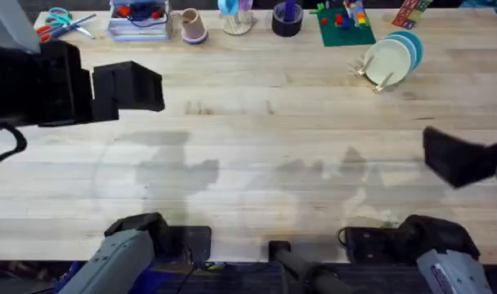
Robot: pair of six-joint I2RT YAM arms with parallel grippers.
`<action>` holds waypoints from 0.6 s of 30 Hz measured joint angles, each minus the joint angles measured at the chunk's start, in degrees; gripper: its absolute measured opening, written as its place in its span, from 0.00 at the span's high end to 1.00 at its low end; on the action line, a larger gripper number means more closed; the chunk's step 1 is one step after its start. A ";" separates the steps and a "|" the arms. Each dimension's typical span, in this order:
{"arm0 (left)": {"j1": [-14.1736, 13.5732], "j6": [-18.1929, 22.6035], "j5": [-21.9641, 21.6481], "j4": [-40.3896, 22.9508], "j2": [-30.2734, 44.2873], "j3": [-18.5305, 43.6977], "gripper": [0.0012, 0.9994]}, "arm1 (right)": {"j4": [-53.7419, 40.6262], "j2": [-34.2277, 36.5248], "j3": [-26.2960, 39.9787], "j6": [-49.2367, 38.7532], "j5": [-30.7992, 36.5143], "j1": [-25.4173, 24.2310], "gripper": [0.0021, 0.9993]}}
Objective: Pick up the plates from the table one by one and place each into a slot on the dish rack.
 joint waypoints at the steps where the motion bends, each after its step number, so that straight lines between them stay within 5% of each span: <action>1: 0.00 0.00 -0.02 0.00 -0.02 0.00 0.01 | -0.88 -0.53 0.00 -0.04 0.00 0.00 0.01; 18: 0.00 0.00 0.00 0.00 -0.02 0.00 0.00 | -9.96 -1.29 -0.28 0.17 -0.35 0.00 0.00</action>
